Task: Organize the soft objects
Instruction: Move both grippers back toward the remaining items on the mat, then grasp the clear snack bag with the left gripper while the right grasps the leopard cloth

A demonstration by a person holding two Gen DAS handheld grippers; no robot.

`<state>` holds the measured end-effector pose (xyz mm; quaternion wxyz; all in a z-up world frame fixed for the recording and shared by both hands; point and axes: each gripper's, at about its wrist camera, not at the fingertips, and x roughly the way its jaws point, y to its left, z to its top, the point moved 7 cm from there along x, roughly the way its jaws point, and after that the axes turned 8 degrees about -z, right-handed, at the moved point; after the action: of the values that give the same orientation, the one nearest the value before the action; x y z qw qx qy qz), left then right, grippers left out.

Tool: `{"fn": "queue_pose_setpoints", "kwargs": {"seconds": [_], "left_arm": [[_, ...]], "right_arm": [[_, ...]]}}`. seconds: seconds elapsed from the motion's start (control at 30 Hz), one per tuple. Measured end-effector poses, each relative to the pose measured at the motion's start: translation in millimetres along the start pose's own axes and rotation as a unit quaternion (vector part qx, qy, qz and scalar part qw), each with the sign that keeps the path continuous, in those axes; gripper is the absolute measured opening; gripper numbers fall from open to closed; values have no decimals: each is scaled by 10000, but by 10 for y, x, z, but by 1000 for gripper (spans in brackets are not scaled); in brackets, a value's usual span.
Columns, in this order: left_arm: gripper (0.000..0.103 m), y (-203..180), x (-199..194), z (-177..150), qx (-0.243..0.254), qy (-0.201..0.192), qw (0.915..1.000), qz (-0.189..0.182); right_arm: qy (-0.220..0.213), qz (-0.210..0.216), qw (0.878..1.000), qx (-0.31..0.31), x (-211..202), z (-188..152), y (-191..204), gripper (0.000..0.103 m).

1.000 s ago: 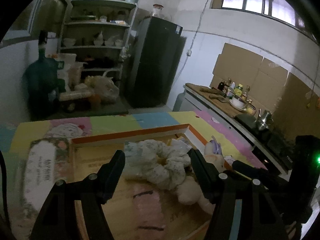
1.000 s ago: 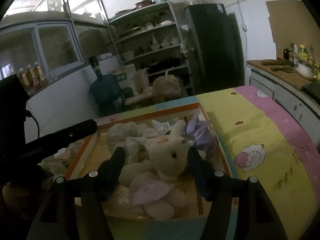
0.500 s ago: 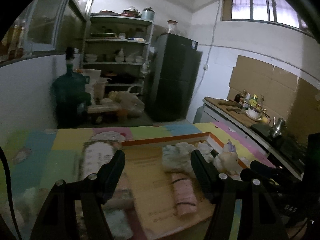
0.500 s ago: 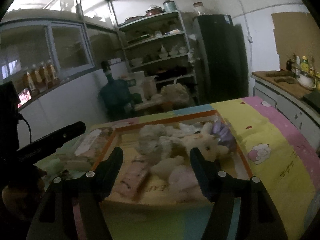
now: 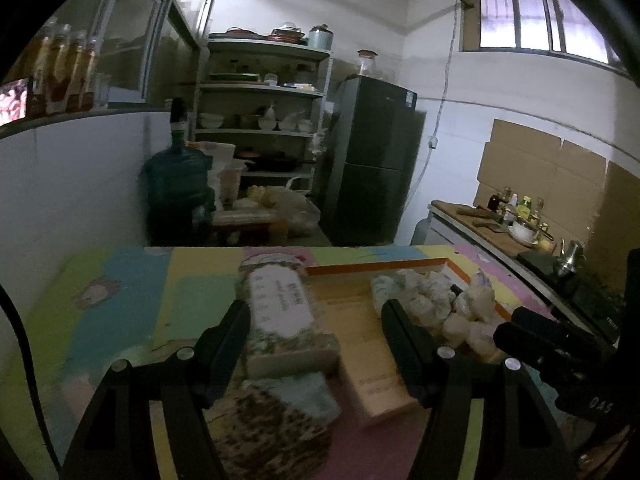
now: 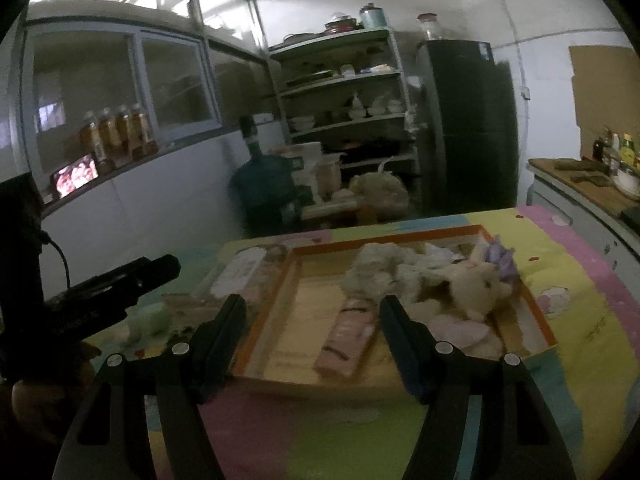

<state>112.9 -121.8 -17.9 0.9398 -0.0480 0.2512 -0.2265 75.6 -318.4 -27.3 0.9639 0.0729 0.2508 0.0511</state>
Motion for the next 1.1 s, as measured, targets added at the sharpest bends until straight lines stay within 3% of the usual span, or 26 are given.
{"fn": "queue_pose_setpoints", "kwargs": {"seconds": [0.67,0.9,1.1], "left_arm": [[68,914,-645,-176,-435,-201,9977,479],[68,1252,-794,-305,-670,-199,9956,630],[68,1532,-835,-464,-742,-40,9945,736]], "right_arm": [[301,310,9987,-276,101,-226,855,71],[603,475,9961,-439,240,-417,1163,71],[1126,521,9906,-584,508,-689,1432,71]]}}
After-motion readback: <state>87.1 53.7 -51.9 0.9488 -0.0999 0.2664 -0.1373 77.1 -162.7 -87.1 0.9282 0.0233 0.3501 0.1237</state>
